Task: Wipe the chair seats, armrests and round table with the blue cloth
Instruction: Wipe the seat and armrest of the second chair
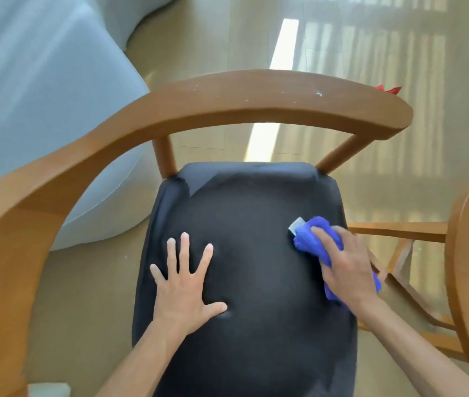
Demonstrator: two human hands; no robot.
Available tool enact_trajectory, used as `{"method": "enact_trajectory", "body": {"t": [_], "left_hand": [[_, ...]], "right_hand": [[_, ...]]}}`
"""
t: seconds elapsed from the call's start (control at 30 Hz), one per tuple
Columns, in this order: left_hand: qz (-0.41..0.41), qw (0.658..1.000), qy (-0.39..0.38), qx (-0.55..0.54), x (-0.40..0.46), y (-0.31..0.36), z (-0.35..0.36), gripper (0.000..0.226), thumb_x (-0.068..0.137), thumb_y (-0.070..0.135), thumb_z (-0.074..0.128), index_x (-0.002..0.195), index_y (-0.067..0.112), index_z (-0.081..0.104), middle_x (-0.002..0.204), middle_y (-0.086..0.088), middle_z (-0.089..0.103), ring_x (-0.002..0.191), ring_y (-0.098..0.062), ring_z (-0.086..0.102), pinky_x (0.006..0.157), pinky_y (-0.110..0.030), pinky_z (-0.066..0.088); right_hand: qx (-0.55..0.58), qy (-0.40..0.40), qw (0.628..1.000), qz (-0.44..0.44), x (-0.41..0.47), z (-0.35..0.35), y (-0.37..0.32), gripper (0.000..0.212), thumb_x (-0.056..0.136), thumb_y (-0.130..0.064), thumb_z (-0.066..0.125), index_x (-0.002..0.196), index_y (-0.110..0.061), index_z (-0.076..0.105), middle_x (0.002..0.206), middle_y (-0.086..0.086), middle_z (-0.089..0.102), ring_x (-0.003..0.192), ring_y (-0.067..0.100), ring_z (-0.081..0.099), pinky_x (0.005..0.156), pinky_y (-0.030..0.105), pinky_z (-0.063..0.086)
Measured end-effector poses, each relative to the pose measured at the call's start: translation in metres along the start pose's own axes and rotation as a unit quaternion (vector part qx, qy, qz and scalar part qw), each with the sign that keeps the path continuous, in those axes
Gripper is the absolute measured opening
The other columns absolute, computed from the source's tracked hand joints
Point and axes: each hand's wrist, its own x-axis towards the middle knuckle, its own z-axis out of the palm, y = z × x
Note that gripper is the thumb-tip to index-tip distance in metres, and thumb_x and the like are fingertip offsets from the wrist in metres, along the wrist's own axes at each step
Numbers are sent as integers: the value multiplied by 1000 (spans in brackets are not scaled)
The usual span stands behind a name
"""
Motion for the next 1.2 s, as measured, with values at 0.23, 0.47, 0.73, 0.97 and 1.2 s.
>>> {"method": "enact_trajectory", "body": {"t": [0.23, 0.47, 0.73, 0.97, 1.2], "left_hand": [[5, 1000, 26, -13, 2, -5, 7, 127, 62, 86, 49, 128, 40, -48, 144, -12, -49, 133, -37, -43, 108, -68, 13], [2, 999, 45, -1, 7, -13, 11, 123, 60, 90, 43, 130, 39, -44, 143, -11, -50, 134, -36, -42, 109, -65, 18], [12, 999, 28, -28, 8, -7, 1, 121, 60, 86, 54, 148, 40, -15, 152, -12, -34, 141, -38, -28, 107, -69, 18], [45, 993, -47, -95, -13, -35, -25, 81, 89, 31, 60, 152, 39, 10, 159, 3, -21, 146, -22, -21, 115, -54, 22], [32, 981, -67, -179, -20, -52, -34, 59, 94, 20, 49, 148, 34, 31, 161, 7, -12, 147, -14, -14, 111, -45, 29]], "right_hand": [[-25, 20, 998, 62, 144, 54, -147, 54, 86, -15, 47, 139, -25, 39, 133, 11, 43, 107, 34, 44, 83, 41, 35], [-10, -97, 965, -245, 112, 59, -189, 58, 81, -10, 51, 136, -28, 49, 133, 7, 48, 99, 29, 47, 80, 38, 39], [50, 17, 987, 152, -41, 27, -51, 53, 78, -1, 66, 129, -13, 59, 128, 20, 51, 100, 42, 50, 89, 49, 44], [74, -107, 967, 219, -130, 30, -130, 62, 75, -12, 67, 135, -17, 48, 137, 16, 35, 112, 37, 41, 93, 43, 37], [0, -240, 947, -213, -160, 42, -221, 70, 55, -11, 75, 120, -28, 56, 123, 13, 54, 84, 30, 53, 66, 35, 45]]}}
